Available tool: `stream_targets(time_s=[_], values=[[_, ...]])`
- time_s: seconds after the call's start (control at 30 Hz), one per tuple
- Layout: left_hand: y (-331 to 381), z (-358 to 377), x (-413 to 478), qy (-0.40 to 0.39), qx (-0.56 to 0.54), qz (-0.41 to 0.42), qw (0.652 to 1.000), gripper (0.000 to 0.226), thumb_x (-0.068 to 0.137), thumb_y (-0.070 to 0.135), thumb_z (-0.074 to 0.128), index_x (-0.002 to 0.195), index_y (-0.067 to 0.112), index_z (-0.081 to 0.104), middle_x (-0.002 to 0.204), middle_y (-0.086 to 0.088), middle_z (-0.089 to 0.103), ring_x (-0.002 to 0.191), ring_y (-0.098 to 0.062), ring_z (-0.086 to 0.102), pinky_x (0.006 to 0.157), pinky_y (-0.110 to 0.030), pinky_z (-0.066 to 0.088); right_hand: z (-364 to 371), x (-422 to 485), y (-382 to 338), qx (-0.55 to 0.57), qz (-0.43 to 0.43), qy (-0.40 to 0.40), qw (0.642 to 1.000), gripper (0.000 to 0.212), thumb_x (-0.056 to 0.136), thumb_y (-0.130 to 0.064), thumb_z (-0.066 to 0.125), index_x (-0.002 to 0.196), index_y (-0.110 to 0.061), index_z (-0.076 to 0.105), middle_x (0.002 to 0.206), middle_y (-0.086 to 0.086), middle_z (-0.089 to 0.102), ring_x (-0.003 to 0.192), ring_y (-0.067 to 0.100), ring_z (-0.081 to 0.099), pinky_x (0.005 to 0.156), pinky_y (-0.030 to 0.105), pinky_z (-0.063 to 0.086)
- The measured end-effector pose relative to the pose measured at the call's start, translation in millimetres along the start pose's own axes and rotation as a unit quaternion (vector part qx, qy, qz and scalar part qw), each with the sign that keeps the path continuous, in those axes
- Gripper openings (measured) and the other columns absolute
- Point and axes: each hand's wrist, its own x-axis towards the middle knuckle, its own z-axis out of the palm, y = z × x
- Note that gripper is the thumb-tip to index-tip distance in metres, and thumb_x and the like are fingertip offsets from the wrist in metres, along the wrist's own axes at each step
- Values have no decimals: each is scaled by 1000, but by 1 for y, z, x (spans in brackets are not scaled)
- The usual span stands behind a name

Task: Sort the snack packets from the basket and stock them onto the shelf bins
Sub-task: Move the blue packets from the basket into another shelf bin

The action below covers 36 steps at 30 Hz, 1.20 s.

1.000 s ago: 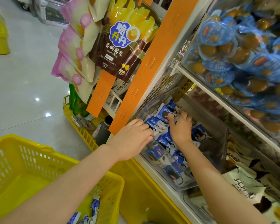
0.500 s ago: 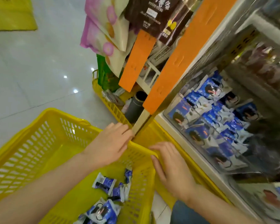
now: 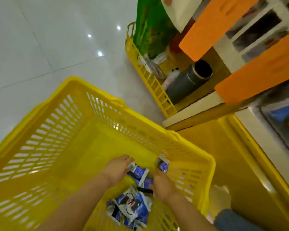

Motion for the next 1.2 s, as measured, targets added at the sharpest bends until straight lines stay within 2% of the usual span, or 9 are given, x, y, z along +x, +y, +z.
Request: stream_targets(time_s=[0.33, 0.47, 0.57, 0.63, 0.73, 0.87, 0.97, 1.03, 1.2], values=[[-2, 43, 27, -21, 68, -24, 997, 40, 90, 38, 53, 122, 16, 48, 127, -7, 46, 122, -23, 35, 100, -32, 26, 5, 15, -5, -106, 25, -41, 993, 36, 88, -36, 61, 110, -7, 55, 129, 16, 49, 120, 32, 45, 94, 38, 38], [-6, 52, 13, -56, -42, -73, 995, 27, 85, 39, 60, 100, 21, 47, 104, -3, 48, 103, -21, 46, 79, -29, 36, 2, 10, -5, -44, 53, -36, 997, 39, 92, -32, 57, 67, -16, 30, 115, 19, 59, 108, 31, 54, 80, 37, 43], [1, 51, 3, -89, -167, -142, 971, 29, 87, 35, 61, 96, 21, 37, 83, 2, 46, 83, -19, 48, 66, -27, 35, -5, 4, -9, 17, 62, 4, 998, 21, 93, -25, 56, 83, -10, 46, 116, 19, 59, 108, 33, 56, 80, 37, 44], [6, 44, -2, -86, -205, -158, 962, 29, 91, 33, 57, 109, 16, 42, 96, -3, 53, 90, -20, 51, 68, -27, 36, -12, -2, -9, 74, 65, 44, 994, 25, 93, -22, 55, 109, -4, 52, 115, 19, 60, 106, 32, 57, 78, 36, 44], [9, 29, -12, -84, -254, -176, 947, 37, 93, 29, 54, 123, 10, 43, 103, -7, 56, 88, -19, 51, 72, -30, 40, -21, -15, -10, 176, 49, 98, 978, 33, 92, -21, 57, 119, -5, 49, 91, 9, 64, 89, 23, 60, 66, 29, 42], [27, 1, -25, -19, -469, -225, 854, 19, 93, 18, 53, 103, 11, 38, 77, -4, 47, 61, -13, 51, 52, -24, 45, -37, -38, -17, 306, 30, 165, 937, 35, 90, -21, 60, 121, -7, 50, 69, -9, 47, 62, 5, 47, 48, 10, 35], [50, -19, -35, 46, -591, -233, 771, 12, 91, 13, 51, 99, 7, 44, 89, -11, 55, 72, -16, 62, 56, -29, 53, -49, -62, -26, 319, -8, 260, 911, 27, 90, -21, 60, 114, -8, 53, 75, -2, 57, 60, 7, 50, 57, 18, 42], [65, -33, -44, 77, -661, -210, 717, 17, 93, 12, 46, 110, 6, 44, 98, -14, 59, 83, -24, 61, 59, -34, 53, -58, -81, -31, 296, -41, 325, 897, 22, 91, -19, 58, 111, -12, 54, 87, 4, 62, 69, 13, 54, 67, 33, 45], [101, -65, -67, 79, -792, -63, 602, 32, 98, 29, 38, 106, 12, 63, 94, -12, 72, 76, -23, 69, 59, -36, 57, -70, -123, -37, 130, -181, 363, 905, 32, 93, -19, 52, 124, -14, 52, 124, 3, 47, 115, 17, 47, 96, 29, 39]])
